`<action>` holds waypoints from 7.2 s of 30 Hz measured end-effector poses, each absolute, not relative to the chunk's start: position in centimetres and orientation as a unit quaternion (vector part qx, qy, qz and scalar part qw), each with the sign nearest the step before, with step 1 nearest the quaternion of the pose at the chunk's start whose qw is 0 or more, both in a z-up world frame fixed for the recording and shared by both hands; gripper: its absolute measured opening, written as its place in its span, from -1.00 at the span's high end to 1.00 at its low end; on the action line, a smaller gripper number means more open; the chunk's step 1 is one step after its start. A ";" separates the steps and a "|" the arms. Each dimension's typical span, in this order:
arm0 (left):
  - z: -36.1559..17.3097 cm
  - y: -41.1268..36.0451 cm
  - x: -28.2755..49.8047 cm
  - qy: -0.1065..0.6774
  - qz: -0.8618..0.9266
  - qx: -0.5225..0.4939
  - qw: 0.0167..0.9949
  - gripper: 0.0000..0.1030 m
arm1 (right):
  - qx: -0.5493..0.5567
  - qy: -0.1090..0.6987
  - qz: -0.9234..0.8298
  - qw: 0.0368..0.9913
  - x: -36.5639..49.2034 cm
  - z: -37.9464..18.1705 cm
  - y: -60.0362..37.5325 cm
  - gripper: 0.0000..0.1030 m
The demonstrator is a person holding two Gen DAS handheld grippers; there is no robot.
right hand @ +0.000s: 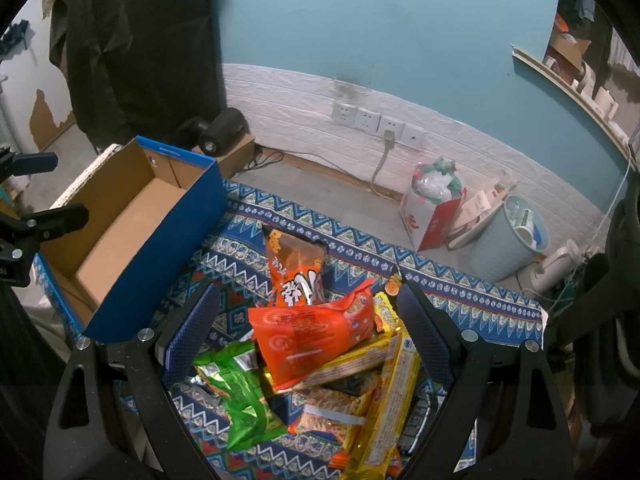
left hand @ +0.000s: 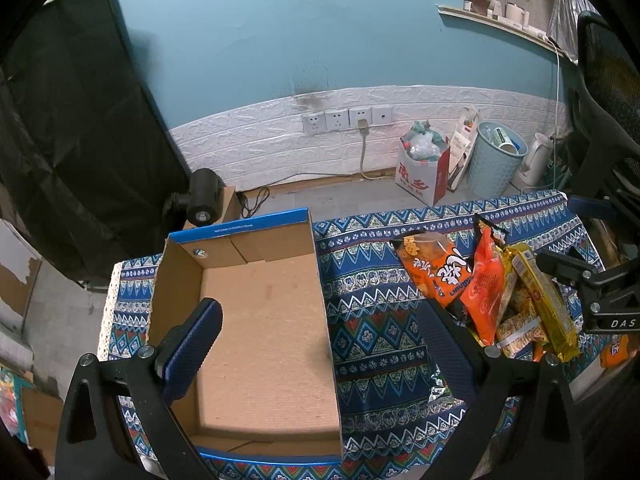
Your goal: Organize snacks
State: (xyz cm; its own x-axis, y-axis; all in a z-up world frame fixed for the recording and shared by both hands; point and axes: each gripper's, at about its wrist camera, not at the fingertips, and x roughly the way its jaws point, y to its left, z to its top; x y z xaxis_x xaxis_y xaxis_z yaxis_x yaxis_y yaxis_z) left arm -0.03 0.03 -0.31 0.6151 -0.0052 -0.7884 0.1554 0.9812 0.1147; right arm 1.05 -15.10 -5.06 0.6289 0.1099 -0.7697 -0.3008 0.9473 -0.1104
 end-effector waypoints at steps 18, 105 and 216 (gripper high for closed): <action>-0.3 0.0 -0.1 0.436 -0.045 0.088 0.895 -0.92 | -0.115 0.417 0.115 0.894 1.1 -5.0 -15.2 -0.72; -10.5 -12.3 3.8 0.511 -0.145 0.172 0.830 -0.92 | -0.020 0.595 0.002 0.803 3.5 -18.6 -28.8 -0.51; -5.6 10.8 3.5 0.443 -0.019 0.026 0.896 0.54 | -0.074 0.491 0.205 0.843 11.7 -8.0 -2.0 0.40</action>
State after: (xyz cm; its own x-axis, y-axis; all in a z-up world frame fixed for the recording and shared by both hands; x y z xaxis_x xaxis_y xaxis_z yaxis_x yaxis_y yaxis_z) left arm 3.51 10.77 -5.64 0.6075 -0.0099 -0.7942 0.0566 0.9979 0.0309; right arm 11.66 -1.98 -8.00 0.4332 0.2737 -0.8587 -0.4185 0.9049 0.0773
